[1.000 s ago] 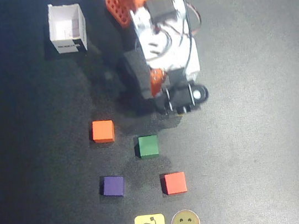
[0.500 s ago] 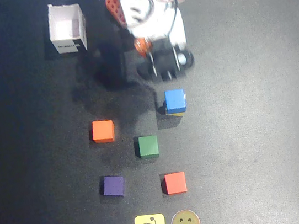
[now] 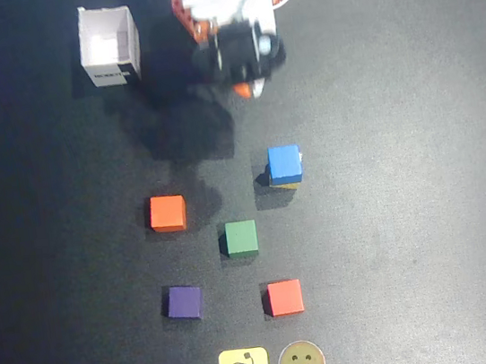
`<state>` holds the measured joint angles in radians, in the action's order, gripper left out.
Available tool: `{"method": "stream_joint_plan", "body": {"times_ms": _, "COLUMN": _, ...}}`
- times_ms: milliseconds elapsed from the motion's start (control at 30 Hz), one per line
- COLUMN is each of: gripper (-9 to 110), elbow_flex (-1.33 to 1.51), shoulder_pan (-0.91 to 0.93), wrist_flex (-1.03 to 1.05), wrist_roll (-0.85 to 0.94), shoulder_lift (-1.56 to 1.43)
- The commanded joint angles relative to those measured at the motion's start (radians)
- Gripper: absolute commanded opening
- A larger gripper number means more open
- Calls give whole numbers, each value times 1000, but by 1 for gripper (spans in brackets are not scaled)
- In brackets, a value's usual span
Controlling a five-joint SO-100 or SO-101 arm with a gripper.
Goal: Put the blue cube on top of the yellow cube.
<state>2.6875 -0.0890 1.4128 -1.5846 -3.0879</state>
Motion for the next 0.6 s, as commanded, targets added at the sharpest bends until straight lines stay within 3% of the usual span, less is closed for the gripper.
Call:
{"method": "stream_joint_plan", "body": {"times_ms": 0, "gripper": 0, "elbow_flex": 23, "shoulder_pan": 17, "wrist_flex": -63, "wrist_roll": 25, "shoulder_lift": -5}}
{"method": "stream_joint_plan", "body": {"times_ms": 300, "gripper": 0, "elbow_flex": 184, "shoulder_pan": 23, "wrist_flex": -172, "wrist_roll": 23, "shoulder_lift": -5}}
{"method": "stream_joint_plan", "body": {"times_ms": 567, "gripper": 0, "elbow_flex": 184, "shoulder_pan": 23, "wrist_flex": -144, "wrist_roll": 52, "shoulder_lift": -5}}
